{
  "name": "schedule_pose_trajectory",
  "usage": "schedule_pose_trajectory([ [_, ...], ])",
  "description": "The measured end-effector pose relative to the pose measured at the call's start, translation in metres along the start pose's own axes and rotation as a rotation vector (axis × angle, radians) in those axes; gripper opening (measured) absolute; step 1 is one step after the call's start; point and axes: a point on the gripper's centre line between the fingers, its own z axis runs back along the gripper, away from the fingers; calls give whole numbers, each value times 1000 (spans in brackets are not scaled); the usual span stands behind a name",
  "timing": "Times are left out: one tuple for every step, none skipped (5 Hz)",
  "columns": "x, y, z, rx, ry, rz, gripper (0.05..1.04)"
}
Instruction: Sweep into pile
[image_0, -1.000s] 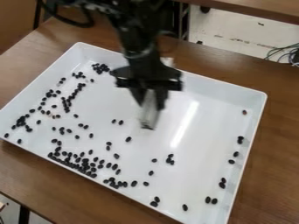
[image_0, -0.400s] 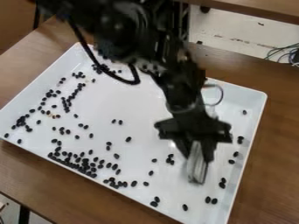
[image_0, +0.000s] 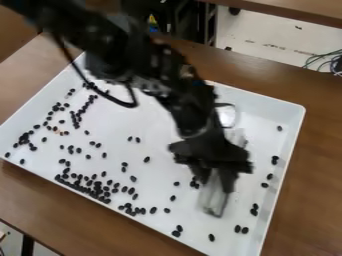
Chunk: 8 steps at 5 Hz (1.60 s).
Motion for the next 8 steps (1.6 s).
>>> schedule_pose_trajectory([
  [11,41,10,39,-15,32,354],
  [15,88,23,76,-1,76,354],
  [21,133,31,72,-4,118,354],
  [28,157,34,50,25,80,354],
  [35,174,40,72,73,41,353],
  [43,187,48,126,104,-32,354],
  [44,210,60,154,109,-8,354],
  [43,224,66,168,123,12,354],
])
